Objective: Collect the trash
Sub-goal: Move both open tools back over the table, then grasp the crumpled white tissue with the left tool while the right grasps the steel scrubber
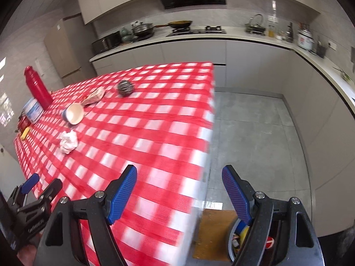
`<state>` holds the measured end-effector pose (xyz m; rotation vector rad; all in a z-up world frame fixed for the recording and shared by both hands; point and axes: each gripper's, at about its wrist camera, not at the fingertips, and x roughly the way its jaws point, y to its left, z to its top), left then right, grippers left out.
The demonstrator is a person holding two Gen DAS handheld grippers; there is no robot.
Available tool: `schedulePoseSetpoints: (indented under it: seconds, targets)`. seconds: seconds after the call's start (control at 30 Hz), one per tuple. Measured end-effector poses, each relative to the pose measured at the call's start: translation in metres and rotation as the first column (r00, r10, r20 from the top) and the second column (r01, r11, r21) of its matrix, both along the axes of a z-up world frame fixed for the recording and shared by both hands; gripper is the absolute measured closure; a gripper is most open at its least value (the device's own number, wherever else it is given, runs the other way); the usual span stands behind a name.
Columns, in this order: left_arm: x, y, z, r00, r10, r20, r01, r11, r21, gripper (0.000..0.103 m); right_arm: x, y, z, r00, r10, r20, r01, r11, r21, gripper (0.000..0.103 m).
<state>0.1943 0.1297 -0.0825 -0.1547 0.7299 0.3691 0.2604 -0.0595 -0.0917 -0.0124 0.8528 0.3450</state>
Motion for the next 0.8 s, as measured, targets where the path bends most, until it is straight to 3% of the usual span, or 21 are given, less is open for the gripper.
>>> schedulePoseSetpoints:
  seconds: [0.13,0.3,0.4,0.57,0.6,0.63,0.67,0.7,0.8]
  targets:
    - [0.01,0.049,-0.01,0.999,0.04,-0.022,-0.04,0.999,-0.034,0.005,0.01,0.044,-0.006,1.0,0.022,-0.011,-0.022,1.0,-0.003,0.022]
    - [0.039,0.097,-0.022,0.998,0.047,-0.046,-0.053,0.988,-0.146,0.005,0.028,0.087,-0.016,0.999,0.029,-0.034,-0.029,1.0,-0.01,0.022]
    - [0.059,0.107,-0.028,0.998,0.02,-0.053,-0.03,0.981,-0.19,0.005,0.04,0.103,-0.021,0.999,0.022,-0.045,-0.022,1.0,-0.014,0.022]
    - [0.092,0.108,-0.037,0.996,-0.017,-0.087,0.001,0.984,-0.178,0.006,0.057,0.114,-0.028,0.998,-0.01,-0.06,0.009,1.0,-0.019,0.022]
    - [0.096,0.108,-0.039,0.995,-0.019,-0.096,0.003,0.985,-0.171,0.008,0.06,0.115,-0.028,0.998,-0.016,-0.062,0.015,1.0,-0.019,0.022]
    - [0.1,0.109,-0.041,0.994,-0.024,-0.105,0.007,0.987,-0.163,0.018,0.063,0.116,-0.028,0.998,-0.022,-0.063,0.021,1.0,-0.02,0.022]
    - [0.104,0.109,-0.044,0.993,-0.042,-0.114,0.024,0.987,-0.159,0.034,0.067,0.117,-0.028,0.998,-0.028,-0.064,0.027,0.999,-0.019,0.022]
    - [0.106,0.11,-0.046,0.991,-0.05,-0.121,0.031,0.987,-0.16,0.042,0.07,0.119,-0.028,0.997,-0.031,-0.066,0.03,0.999,-0.018,0.022]
    - [0.103,0.119,-0.048,0.992,-0.09,-0.092,0.069,0.975,-0.211,0.052,0.078,0.127,-0.027,0.997,-0.03,-0.066,0.028,0.999,-0.019,0.022]
